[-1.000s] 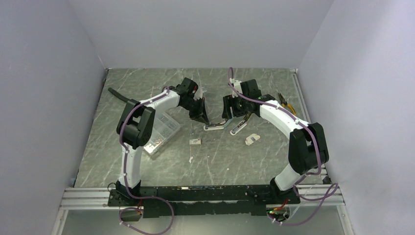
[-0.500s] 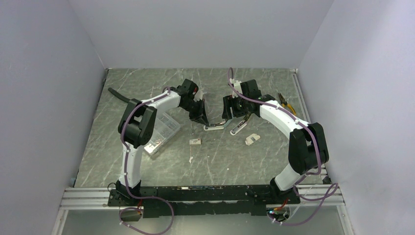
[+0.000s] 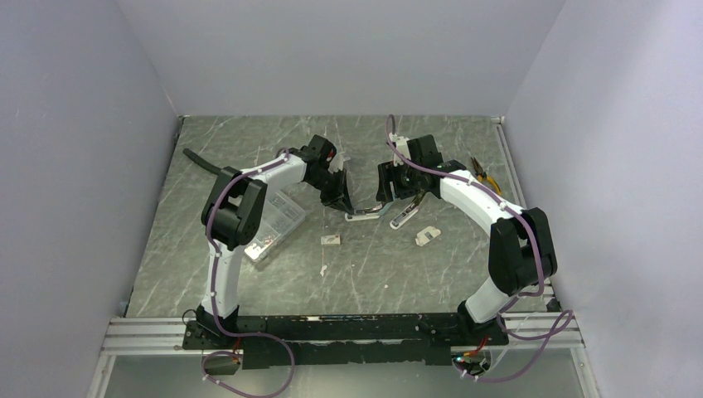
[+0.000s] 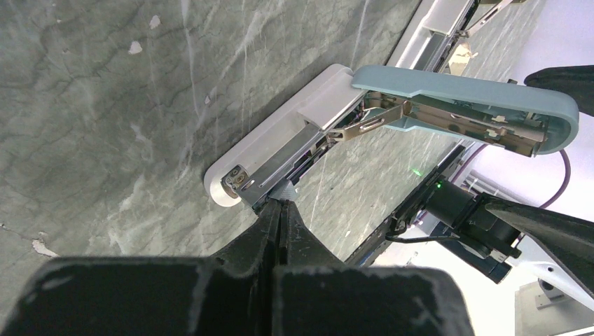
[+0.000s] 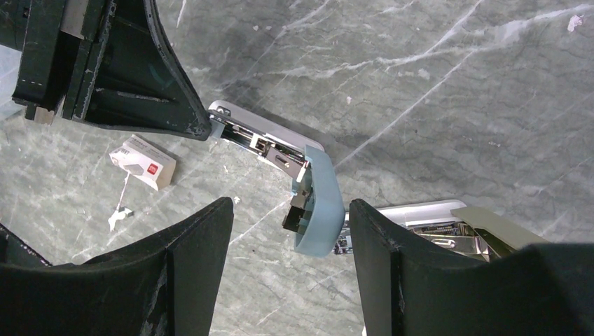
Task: Load the staples into the stapler
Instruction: Install the staple into the stapler.
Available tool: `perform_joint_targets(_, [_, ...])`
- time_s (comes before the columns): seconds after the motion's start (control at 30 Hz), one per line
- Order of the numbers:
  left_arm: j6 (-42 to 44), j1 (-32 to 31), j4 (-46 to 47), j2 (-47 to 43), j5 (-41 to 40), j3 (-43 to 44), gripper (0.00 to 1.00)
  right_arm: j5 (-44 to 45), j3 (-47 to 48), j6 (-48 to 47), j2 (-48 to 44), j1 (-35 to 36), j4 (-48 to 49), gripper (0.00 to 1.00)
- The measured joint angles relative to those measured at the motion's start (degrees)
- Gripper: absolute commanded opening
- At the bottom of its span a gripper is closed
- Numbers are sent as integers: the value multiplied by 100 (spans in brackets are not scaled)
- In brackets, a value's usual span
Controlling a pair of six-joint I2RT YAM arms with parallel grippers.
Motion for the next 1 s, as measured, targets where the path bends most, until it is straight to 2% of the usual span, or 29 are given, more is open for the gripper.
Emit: perform_joint_targets(1.0, [0, 0, 68, -13, 24, -4, 3, 0, -2, 0, 0, -9, 4, 66])
